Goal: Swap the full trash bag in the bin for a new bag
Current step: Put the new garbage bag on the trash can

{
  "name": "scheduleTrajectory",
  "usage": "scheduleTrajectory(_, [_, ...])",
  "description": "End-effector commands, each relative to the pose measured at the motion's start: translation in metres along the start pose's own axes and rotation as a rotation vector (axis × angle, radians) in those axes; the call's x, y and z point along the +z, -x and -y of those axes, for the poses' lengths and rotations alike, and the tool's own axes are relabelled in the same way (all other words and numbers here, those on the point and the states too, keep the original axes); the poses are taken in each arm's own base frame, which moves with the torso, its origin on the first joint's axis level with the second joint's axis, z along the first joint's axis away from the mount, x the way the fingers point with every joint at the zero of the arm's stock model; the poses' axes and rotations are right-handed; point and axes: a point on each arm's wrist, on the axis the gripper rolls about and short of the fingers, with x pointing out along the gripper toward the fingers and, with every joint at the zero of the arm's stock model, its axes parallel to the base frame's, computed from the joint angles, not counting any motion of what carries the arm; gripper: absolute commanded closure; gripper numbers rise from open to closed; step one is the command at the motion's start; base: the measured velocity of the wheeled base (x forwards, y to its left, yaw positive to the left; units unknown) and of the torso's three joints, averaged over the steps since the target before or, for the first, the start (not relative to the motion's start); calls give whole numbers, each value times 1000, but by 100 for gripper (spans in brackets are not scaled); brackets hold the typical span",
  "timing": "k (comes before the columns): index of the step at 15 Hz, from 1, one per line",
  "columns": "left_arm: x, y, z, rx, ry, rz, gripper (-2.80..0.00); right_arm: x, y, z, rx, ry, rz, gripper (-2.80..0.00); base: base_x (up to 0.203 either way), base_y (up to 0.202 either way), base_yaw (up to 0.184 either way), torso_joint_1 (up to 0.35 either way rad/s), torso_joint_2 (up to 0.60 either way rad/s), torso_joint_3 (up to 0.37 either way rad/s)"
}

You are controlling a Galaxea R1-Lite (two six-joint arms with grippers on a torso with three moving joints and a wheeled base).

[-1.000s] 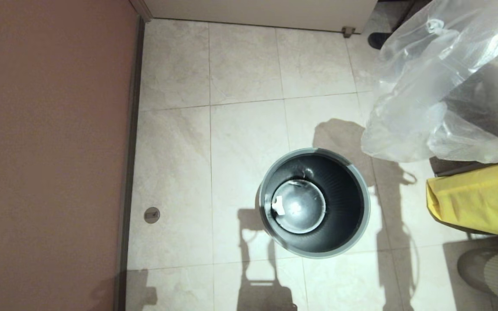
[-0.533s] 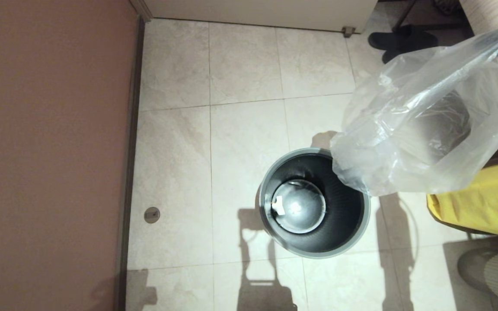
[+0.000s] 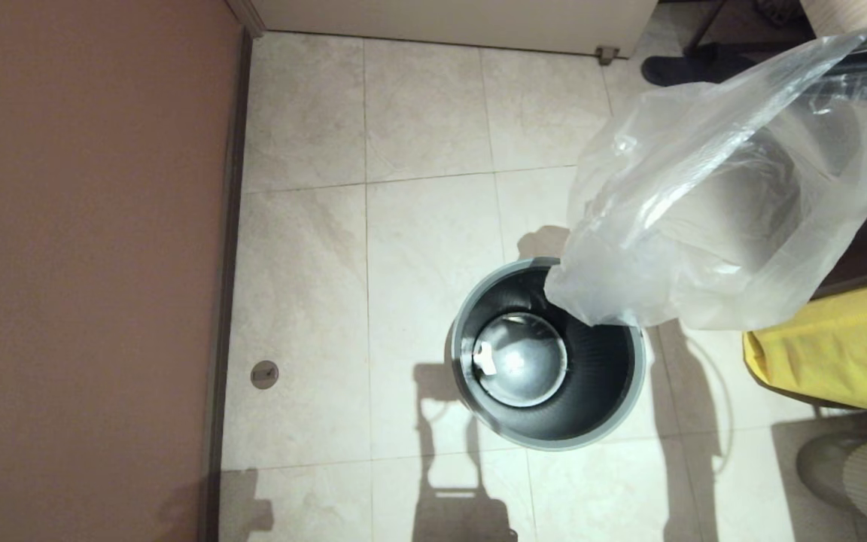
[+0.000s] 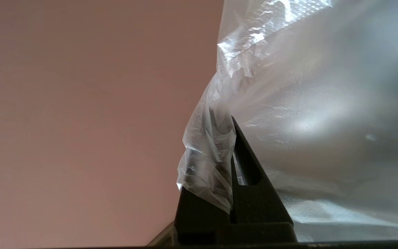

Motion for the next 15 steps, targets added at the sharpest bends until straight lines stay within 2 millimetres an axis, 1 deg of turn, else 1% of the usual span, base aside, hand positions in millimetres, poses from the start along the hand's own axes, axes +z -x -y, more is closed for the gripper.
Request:
scheduleTrajectory(1, [0, 0, 0, 1, -1, 1, 0, -17, 17, -13, 12, 3, -5, 0, 0, 0, 0, 0, 0, 0])
scheduleTrajectory(4, [0, 0, 0, 1, 1, 1, 0, -28, 24, -12, -25, -51, -32, 0, 0, 0, 0, 0, 0, 0])
scheduleTrajectory(7, [0, 0, 0, 1, -1, 1, 0, -39, 37, -22, 3, -44, -14, 0, 0, 0, 0, 0, 0, 0])
scheduleTrajectory(13, [0, 0, 0, 1, 1, 1, 0, -49, 35, -27, 22, -134, -69, 0, 0, 0, 0, 0, 0, 0])
scheduleTrajectory(15, [0, 0, 0, 1, -1, 1, 0, -51, 31, -27, 23, -149, -102, 0, 0, 0, 0, 0, 0, 0])
